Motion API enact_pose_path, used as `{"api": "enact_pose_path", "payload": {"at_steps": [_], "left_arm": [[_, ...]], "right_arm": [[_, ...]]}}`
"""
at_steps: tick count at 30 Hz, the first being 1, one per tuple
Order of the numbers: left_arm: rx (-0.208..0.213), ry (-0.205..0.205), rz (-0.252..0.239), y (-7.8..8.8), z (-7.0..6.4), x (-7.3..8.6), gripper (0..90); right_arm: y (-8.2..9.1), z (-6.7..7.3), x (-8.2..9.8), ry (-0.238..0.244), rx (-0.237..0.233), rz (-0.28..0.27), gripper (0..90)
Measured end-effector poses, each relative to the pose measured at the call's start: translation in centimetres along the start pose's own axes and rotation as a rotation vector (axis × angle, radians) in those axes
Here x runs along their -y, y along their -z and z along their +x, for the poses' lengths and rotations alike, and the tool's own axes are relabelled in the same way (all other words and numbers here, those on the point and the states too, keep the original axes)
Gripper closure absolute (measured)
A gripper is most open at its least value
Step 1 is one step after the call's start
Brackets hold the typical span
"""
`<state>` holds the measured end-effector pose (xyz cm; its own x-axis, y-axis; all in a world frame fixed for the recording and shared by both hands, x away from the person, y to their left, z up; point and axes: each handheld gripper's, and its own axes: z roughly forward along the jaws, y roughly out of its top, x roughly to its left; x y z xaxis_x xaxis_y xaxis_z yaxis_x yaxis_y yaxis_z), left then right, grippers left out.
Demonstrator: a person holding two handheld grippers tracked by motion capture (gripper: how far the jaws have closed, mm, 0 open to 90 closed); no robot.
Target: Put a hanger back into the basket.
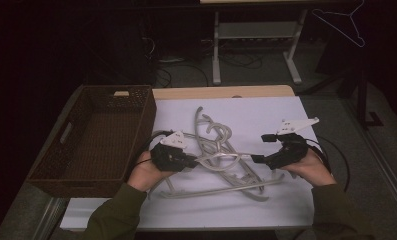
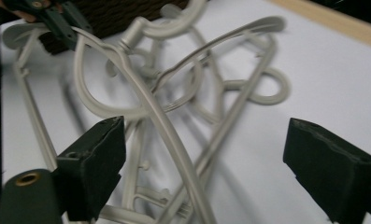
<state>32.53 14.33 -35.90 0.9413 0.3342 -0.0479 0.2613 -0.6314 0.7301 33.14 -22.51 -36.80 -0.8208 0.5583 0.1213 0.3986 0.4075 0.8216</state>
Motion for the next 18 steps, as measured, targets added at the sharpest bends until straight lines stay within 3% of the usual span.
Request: {"api": "enact_pose_path", "payload": {"at_steps": [3, 5, 8, 12, 17, 18], "left_arm": [[-0.045, 0.039, -0.018, 1.4, 0.5, -0.5, 83.1], [-0.073, 0.041, -0.023, 2.2, 0.8, -0.7, 83.1], [-0.095, 0.052, -0.019, 3.1, 1.1, -0.8, 83.0], [-0.145, 0.100, -0.027, 5.3, 2.1, -1.0, 83.1], [-0.167, 0.128, -0.060, 7.2, 2.8, -1.0, 83.0], [-0.174, 0.135, -0.069, 8.2, 3.1, -1.0, 83.0]], "right_arm": [[1.4, 0.1, 0.1, -0.023, 0.052, -0.049, 3.3], [2.0, 0.1, 0.1, -0.029, 0.082, -0.082, 2.2], [2.4, 0.2, 0.1, -0.028, 0.095, -0.097, 1.9], [2.8, 0.2, 0.6, -0.043, 0.125, -0.117, 0.0], [2.9, 0.4, 1.1, -0.063, 0.151, -0.139, 0.0], [2.9, 0.6, 1.4, -0.074, 0.157, -0.147, 0.0]]}}
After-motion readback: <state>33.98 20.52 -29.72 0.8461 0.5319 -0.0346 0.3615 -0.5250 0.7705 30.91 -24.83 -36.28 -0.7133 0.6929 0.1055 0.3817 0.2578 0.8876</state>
